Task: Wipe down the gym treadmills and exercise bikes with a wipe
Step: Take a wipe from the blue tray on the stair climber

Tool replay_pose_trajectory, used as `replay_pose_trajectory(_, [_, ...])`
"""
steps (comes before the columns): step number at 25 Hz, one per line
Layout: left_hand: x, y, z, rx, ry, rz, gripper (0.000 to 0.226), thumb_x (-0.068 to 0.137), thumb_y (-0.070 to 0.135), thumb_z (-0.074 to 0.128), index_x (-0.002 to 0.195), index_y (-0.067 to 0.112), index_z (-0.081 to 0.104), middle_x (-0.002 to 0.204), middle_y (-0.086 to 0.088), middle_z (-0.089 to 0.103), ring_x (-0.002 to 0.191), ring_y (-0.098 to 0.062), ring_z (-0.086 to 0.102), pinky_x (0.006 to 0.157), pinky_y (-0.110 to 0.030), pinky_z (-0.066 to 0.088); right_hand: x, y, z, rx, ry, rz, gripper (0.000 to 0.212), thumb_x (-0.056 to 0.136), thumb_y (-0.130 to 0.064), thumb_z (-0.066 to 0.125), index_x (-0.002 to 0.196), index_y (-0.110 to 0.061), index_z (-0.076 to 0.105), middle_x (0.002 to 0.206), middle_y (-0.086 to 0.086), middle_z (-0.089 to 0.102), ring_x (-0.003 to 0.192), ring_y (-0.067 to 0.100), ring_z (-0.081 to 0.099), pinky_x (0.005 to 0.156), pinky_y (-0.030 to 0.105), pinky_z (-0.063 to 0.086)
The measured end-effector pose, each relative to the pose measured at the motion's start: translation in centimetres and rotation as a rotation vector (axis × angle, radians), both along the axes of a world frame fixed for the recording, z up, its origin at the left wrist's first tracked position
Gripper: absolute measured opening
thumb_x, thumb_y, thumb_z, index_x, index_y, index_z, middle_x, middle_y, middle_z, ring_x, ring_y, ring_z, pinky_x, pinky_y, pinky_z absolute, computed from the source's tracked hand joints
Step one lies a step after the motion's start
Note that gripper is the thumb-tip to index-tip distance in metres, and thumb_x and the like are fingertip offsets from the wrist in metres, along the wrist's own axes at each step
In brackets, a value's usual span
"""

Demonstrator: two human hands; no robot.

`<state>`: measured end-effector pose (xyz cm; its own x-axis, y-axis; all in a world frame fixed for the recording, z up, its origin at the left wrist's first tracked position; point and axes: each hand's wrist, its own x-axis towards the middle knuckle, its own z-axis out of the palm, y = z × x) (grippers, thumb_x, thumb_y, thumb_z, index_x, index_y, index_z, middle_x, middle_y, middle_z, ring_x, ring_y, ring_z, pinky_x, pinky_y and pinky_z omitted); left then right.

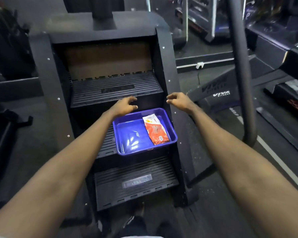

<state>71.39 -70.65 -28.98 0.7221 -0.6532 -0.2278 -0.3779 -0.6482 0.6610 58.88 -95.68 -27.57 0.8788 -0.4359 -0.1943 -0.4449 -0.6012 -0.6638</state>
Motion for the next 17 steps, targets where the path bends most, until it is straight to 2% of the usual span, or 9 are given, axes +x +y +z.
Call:
replay_pose_trajectory(4, [2.0, -1.9, -4.4, 0.040, 0.097, 0.007, 0.053, 0.093, 0.028, 0.063, 0.143, 0.018, 0.048, 0.146, -0.005, 0.050, 0.133, -0.020, 0.048, 0.108, -0.027, 0.035, 3.0, -0.1, -5.0, -0.036, 0.182, 0.084, 0.028, 0.093, -0.019, 0.061, 0.118, -0.010, 0.069, 0.119, 0.007, 0.069, 0.113, 0.019, 0.062, 0.099, 0.029, 0.045])
replay_pose_trajectory(10, [3.3, -2.8, -10.5, 0.057, 0.217, 0.091, 0.052, 0.094, 0.026, 0.061, 0.143, 0.015, 0.048, 0.146, -0.002, 0.050, 0.135, -0.019, 0.047, 0.108, -0.027, 0.035, 6.6, -0.5, -12.6, -0.073, 0.369, 0.219, 0.029, 0.096, -0.019, 0.052, 0.118, -0.013, 0.070, 0.125, 0.006, 0.067, 0.119, 0.025, 0.060, 0.102, 0.032, 0.043])
replay_pose_trajectory(14, [4.2, -2.8, -13.6, 0.100, 0.267, 0.139, 0.052, 0.094, 0.027, 0.060, 0.144, 0.019, 0.047, 0.147, 0.000, 0.049, 0.134, -0.017, 0.047, 0.107, -0.026, 0.033, 8.2, -0.8, -17.6, -0.058, 0.442, 0.238, 0.034, 0.093, -0.012, 0.046, 0.115, -0.018, 0.071, 0.125, 0.003, 0.067, 0.118, 0.023, 0.061, 0.102, 0.028, 0.045])
replay_pose_trajectory(17, [4.6, -2.9, -16.1, 0.098, 0.345, 0.171, 0.054, 0.094, 0.026, 0.061, 0.145, 0.018, 0.046, 0.148, -0.002, 0.048, 0.134, -0.017, 0.047, 0.110, -0.027, 0.035, 8.2, -0.4, -20.7, -0.067, 0.468, 0.276, 0.034, 0.093, -0.007, 0.045, 0.113, -0.014, 0.071, 0.121, 0.007, 0.069, 0.111, 0.025, 0.063, 0.096, 0.030, 0.048])
